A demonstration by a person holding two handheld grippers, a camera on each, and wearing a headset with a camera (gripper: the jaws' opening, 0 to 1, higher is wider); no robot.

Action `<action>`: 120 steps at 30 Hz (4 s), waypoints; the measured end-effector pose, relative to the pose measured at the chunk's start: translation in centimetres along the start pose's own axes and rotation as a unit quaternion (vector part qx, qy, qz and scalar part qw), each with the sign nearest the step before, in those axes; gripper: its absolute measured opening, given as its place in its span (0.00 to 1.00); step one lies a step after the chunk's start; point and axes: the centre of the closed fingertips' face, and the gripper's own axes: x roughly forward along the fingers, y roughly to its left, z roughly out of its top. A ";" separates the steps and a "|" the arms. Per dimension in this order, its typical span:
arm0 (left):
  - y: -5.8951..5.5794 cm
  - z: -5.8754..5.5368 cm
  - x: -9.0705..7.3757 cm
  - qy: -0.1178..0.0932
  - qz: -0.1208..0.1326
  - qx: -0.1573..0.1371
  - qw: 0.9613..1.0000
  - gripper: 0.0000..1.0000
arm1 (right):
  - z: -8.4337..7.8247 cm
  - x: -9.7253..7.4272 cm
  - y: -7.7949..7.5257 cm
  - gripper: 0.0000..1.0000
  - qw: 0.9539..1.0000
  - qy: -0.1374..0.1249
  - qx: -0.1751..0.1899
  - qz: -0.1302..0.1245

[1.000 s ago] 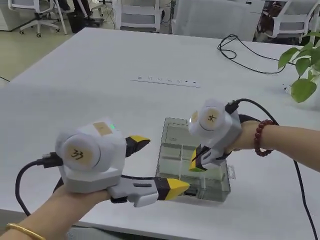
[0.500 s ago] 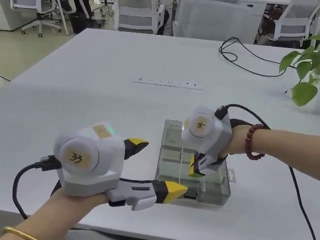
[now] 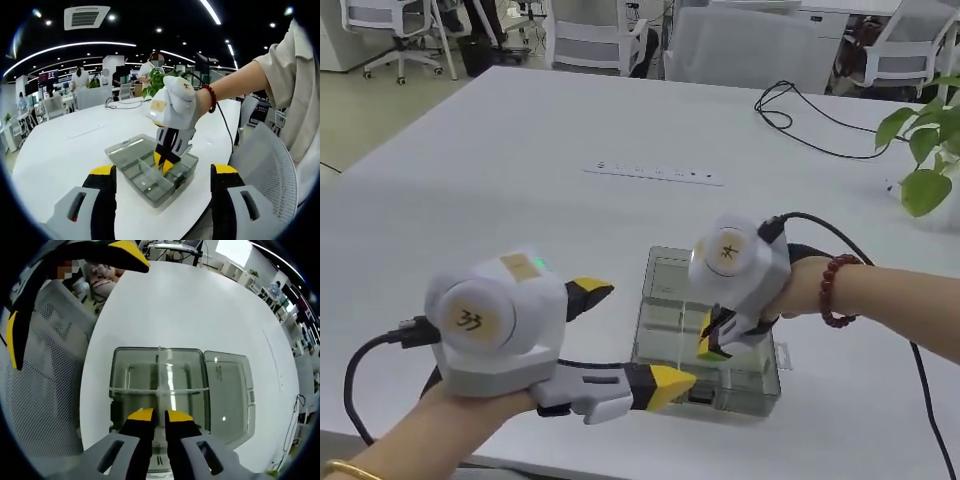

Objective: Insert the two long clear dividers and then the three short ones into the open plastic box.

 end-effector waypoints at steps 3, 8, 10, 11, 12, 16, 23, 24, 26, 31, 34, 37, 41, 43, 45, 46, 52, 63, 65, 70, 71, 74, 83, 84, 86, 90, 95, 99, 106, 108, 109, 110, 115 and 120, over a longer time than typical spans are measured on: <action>0.0 0.0 0.0 0.000 0.002 0.000 1.000 0.79 | 0.3 -0.4 0.2 0.13 1.000 -0.012 0.012 0.002; 0.1 0.0 -0.1 0.000 0.005 -0.001 1.000 0.83 | 0.6 -1.3 0.6 0.20 1.000 -0.026 0.016 0.002; 0.1 0.0 -0.1 -0.001 0.007 -0.002 1.000 0.85 | 0.7 -1.8 0.8 0.22 0.999 -0.032 0.009 -0.001; 0.2 0.0 -0.1 -0.001 0.009 -0.001 1.000 0.86 | 0.8 -2.1 0.9 0.24 0.999 -0.036 0.008 -0.002; 0.2 0.0 -0.2 0.000 0.011 -0.001 1.000 0.87 | 0.8 -2.1 0.9 0.26 0.999 -0.038 0.008 -0.001; 0.3 -0.1 -0.3 0.001 0.014 -0.002 1.000 0.88 | 0.8 -3.1 1.2 0.29 0.998 -0.055 0.021 0.000; 0.6 0.2 -0.3 -0.005 0.023 -0.001 1.000 0.96 | -0.6 -4.5 1.7 0.36 0.997 -0.066 0.026 -0.003; 0.5 0.2 -0.3 -0.005 0.023 -0.002 1.000 0.95 | -0.8 -4.6 1.8 0.37 0.997 -0.067 0.027 -0.004; 0.4 0.2 -0.3 -0.005 0.021 -0.004 1.000 0.95 | -1.5 -4.9 1.8 0.38 0.997 -0.068 0.030 -0.008; 0.2 0.1 -0.1 -0.001 0.020 -0.001 1.000 0.95 | -3.1 -5.6 1.9 0.41 0.997 -0.071 0.041 -0.012; -0.1 0.0 0.0 0.000 0.018 -0.002 1.000 0.96 | -4.4 -5.9 2.1 0.41 0.997 -0.065 0.048 -0.013; -0.1 -0.4 0.2 0.006 0.019 -0.003 1.000 0.96 | -5.7 -6.2 2.2 0.43 0.997 -0.059 0.056 -0.014; -0.1 -0.8 0.3 0.016 0.019 -0.004 1.000 0.97 | -7.7 -6.5 2.2 0.45 0.996 -0.050 0.067 -0.015; -0.1 -1.0 0.3 0.021 0.019 -0.003 1.000 0.97 | -8.7 -6.7 2.2 0.46 0.996 -0.046 0.073 -0.019; -0.1 -1.0 0.3 0.022 0.022 -0.001 1.000 0.98 | -9.5 -6.9 2.2 0.46 0.996 -0.042 0.076 -0.020; 0.0 -1.0 0.4 0.020 0.022 -0.001 1.000 0.98 | -10.1 -7.0 2.2 0.47 0.996 -0.041 0.079 -0.022; -0.1 -0.9 0.6 0.020 0.024 -0.007 1.000 0.97 | -12.9 -7.6 2.0 0.49 0.994 -0.029 0.100 -0.026; -0.1 -0.8 1.0 0.022 0.028 -0.010 0.999 0.95 | -18.5 -8.4 1.8 0.50 0.991 0.003 0.131 -0.036; -0.1 -0.8 1.1 0.022 0.028 -0.010 0.999 0.95 | -19.5 -8.3 1.8 0.50 0.991 0.011 0.132 -0.035; -0.2 -0.8 1.3 0.025 0.029 -0.010 0.999 0.95 | -21.2 -8.5 2.5 0.50 0.988 0.028 0.146 -0.034; -0.2 -0.7 1.4 0.025 0.029 -0.009 0.999 0.95 | -21.4 -8.5 2.6 0.50 0.988 0.030 0.148 -0.034; -0.2 -0.7 1.4 0.025 0.029 -0.009 0.999 0.94 | -22.0 -8.7 2.9 0.50 0.988 0.038 0.144 -0.031; -0.1 -0.9 1.6 0.029 0.032 -0.007 0.999 0.93 | -24.1 -8.7 3.6 0.46 0.990 0.061 0.124 -0.017; 0.0 -0.9 1.5 0.029 0.032 -0.006 0.999 0.92 | -24.5 -8.7 3.8 0.45 0.991 0.065 0.120 -0.013; 0.0 -0.9 1.5 0.030 0.033 -0.006 0.999 0.92 | -24.9 -8.6 3.7 0.44 0.990 0.069 0.118 -0.013; 0.2 -1.1 1.4 0.032 0.035 -0.006 0.999 0.91 | -25.2 -8.7 3.5 0.43 0.991 0.069 0.113 -0.015; 0.3 -1.3 1.3 0.034 0.037 -0.008 0.999 0.90 | -25.4 -8.7 3.4 0.41 0.992 0.072 0.101 -0.007; 0.3 -1.3 1.3 0.037 0.036 -0.007 0.999 0.89 | -25.4 -8.6 3.5 0.37 0.992 0.071 0.104 0.006; 0.5 -1.1 1.2 0.035 0.038 -0.004 0.999 0.88 | -25.5 -8.6 3.3 0.34 0.993 0.069 0.100 0.005; 0.4 -1.1 1.2 0.035 0.037 -0.004 0.999 0.88 | -25.5 -8.6 3.3 0.33 0.993 0.068 0.100 0.005; 0.4 -1.0 1.2 0.035 0.037 -0.004 0.999 0.88 | -25.5 -8.6 3.3 0.33 0.993 0.066 0.101 0.004; 0.4 -1.0 1.2 0.035 0.037 -0.004 0.999 0.87 | -25.5 -8.6 3.3 0.33 0.993 0.066 0.101 0.003; 0.3 -1.0 1.1 0.037 0.037 -0.005 0.999 0.86 | -25.5 -8.7 3.2 0.32 0.992 0.063 0.109 -0.008; 0.2 -1.0 1.0 0.035 0.035 -0.006 0.999 0.86 | -25.3 -8.7 3.0 0.32 0.991 0.055 0.116 -0.029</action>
